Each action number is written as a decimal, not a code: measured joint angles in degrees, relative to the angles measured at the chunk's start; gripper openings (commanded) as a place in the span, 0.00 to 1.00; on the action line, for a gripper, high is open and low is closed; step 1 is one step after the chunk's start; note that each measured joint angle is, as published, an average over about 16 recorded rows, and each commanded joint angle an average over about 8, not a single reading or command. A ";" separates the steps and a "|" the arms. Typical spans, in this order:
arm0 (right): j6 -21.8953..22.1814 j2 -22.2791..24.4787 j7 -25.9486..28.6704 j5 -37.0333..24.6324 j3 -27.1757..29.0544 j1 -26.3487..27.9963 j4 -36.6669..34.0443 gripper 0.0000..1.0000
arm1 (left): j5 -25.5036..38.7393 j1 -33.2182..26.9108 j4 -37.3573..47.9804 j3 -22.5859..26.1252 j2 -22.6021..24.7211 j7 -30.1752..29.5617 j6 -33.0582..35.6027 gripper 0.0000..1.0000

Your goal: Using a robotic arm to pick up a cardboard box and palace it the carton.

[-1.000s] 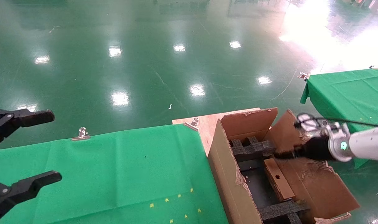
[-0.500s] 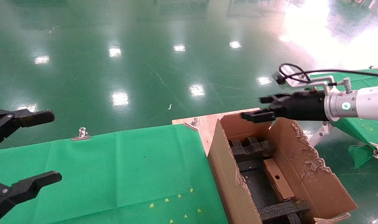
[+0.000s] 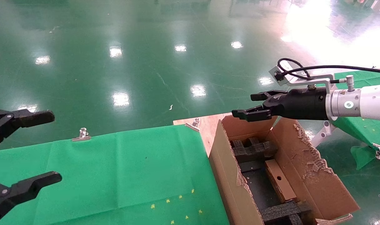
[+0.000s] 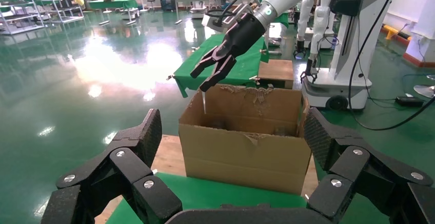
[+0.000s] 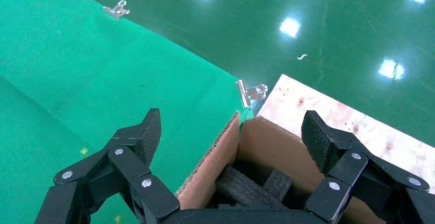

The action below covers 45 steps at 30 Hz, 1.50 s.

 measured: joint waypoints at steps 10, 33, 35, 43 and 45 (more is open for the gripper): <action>-2.48 -0.73 -1.89 1.91 4.75 -3.60 2.66 1.00 | 0.00 0.00 0.00 0.00 0.00 0.00 0.00 1.00; -11.52 -2.90 -8.90 9.24 21.15 -15.63 12.55 1.00 | 0.00 0.00 0.00 0.00 0.00 0.00 0.00 1.00; -12.31 -3.09 -9.51 9.89 22.59 -16.68 13.41 1.00 | 0.00 0.00 0.00 0.00 0.00 0.00 0.00 1.00; -15.46 -3.85 -11.96 12.44 28.31 -20.87 16.86 1.00 | 0.00 0.00 0.00 0.00 0.00 0.00 0.00 1.00; -16.24 -4.04 -12.57 13.08 29.72 -21.91 17.72 1.00 | 0.00 0.00 0.00 0.00 0.00 0.00 0.00 1.00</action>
